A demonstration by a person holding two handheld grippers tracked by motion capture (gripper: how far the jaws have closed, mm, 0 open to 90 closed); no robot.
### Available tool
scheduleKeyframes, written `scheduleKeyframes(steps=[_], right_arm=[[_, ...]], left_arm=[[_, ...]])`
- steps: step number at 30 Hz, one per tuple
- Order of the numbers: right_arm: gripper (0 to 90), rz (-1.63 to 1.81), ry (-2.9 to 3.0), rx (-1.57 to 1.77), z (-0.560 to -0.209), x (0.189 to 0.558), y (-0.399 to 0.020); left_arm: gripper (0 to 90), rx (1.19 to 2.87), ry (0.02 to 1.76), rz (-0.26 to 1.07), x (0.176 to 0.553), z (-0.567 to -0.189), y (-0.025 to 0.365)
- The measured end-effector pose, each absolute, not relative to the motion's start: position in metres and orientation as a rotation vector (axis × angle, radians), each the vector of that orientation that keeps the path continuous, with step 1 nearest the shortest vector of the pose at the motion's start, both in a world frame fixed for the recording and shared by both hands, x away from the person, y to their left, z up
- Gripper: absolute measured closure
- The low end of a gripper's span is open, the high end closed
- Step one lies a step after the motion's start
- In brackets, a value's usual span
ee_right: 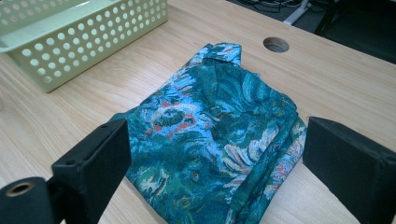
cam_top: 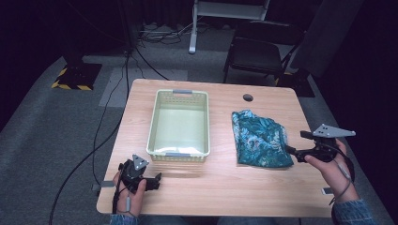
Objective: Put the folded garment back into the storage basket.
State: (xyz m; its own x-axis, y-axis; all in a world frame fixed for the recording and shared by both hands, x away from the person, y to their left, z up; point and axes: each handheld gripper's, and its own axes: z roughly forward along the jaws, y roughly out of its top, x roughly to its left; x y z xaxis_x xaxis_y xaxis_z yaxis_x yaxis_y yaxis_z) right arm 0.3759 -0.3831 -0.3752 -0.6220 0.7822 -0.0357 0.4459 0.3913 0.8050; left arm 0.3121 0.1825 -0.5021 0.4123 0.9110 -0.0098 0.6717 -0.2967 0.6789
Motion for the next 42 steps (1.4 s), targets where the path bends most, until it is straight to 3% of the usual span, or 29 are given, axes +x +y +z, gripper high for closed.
scheduleKeyframes(steps=[42], right_arm=[[5.3,1.132,2.209,1.05,-0.368,0.414,-0.354]], left_arm=[[0.3,2.065,1.338,0.511,0.312,-0.502,0.183]])
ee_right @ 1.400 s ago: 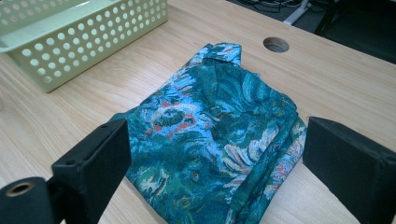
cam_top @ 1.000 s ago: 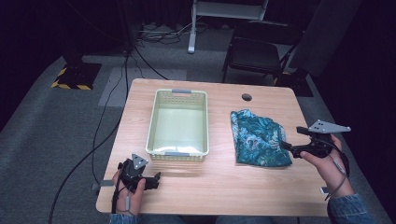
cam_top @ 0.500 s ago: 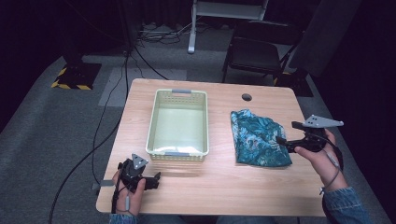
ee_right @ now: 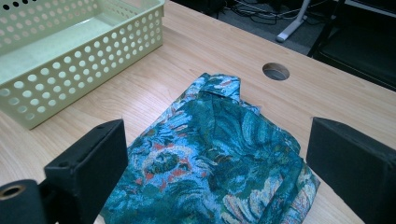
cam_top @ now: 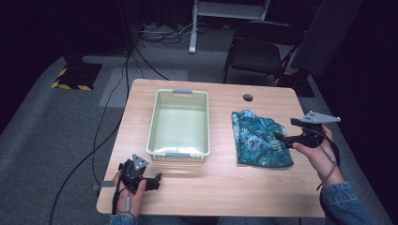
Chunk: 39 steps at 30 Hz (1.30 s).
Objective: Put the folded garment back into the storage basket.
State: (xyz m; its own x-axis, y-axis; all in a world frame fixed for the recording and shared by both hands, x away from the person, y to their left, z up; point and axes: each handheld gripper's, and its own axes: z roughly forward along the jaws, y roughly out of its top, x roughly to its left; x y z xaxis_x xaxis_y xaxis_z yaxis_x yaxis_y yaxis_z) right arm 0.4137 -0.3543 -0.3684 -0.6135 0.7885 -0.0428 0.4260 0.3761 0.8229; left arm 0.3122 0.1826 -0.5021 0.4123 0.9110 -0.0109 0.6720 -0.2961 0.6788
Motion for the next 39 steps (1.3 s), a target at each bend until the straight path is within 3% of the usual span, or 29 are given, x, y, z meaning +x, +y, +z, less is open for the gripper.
scheduleKeyframes(steps=[39], right_arm=[[5.1,0.998,2.283,1.121,-0.414,0.46,-0.335]], left_arm=[[0.3,2.064,1.339,0.51,0.312,-0.502,0.183]])
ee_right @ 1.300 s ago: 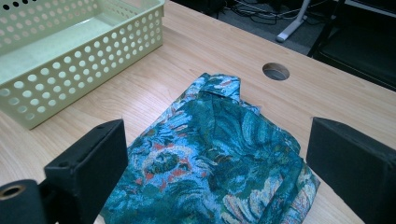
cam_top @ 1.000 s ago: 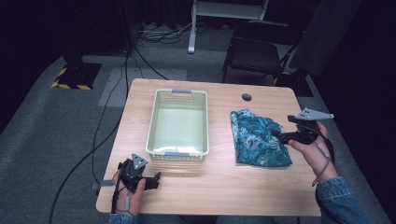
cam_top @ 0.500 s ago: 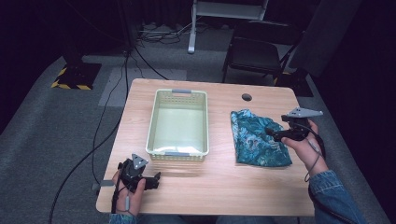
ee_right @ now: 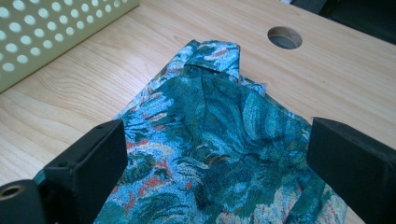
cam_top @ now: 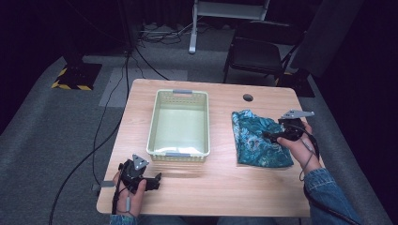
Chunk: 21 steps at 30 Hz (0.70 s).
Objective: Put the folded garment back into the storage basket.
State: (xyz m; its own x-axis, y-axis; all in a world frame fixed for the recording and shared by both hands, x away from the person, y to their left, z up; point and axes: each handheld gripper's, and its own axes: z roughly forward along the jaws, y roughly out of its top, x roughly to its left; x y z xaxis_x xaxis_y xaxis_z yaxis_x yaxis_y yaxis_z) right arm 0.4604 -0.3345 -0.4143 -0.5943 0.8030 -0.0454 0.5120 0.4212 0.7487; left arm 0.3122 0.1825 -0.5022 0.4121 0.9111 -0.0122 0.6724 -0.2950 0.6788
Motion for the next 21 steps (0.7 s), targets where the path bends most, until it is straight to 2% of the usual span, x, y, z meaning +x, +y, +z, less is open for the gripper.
scheduleKeyframes(steps=[21], right_arm=[[5.9,0.933,2.339,1.183,-0.447,0.472,-0.324]], left_arm=[[0.3,2.065,1.338,0.511,0.312,-0.502,0.183]])
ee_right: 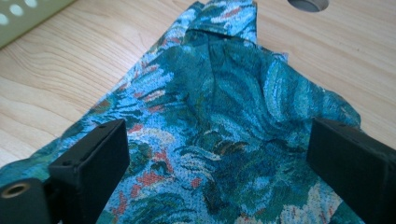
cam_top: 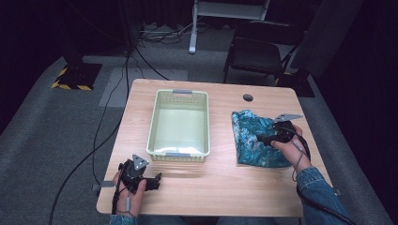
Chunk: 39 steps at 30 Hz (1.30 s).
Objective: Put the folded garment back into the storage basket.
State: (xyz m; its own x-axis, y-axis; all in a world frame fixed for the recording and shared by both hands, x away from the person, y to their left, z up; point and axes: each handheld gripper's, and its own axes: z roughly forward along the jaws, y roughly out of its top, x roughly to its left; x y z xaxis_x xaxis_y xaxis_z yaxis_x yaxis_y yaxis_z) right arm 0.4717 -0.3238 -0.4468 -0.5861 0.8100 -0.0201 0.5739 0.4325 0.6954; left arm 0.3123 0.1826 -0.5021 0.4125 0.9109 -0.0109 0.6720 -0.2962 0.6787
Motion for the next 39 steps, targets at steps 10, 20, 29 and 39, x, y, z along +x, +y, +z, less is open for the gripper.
scheduleKeyframes(steps=[10,20,29,39], right_arm=[[5.6,0.889,2.357,1.207,-0.461,0.476,-0.322],[5.3,0.844,2.38,1.235,-0.477,0.48,-0.32],[3.5,0.792,2.42,1.24,-0.489,0.48,-0.317],[3.1,0.843,2.398,1.24,-0.492,0.478,-0.32]], left_arm=[[0.3,2.064,1.339,0.51,0.312,-0.502,0.182],[0.3,2.065,1.339,0.51,0.312,-0.502,0.182],[0.3,2.065,1.339,0.51,0.312,-0.502,0.182],[0.3,2.066,1.338,0.512,0.312,-0.502,0.183]])
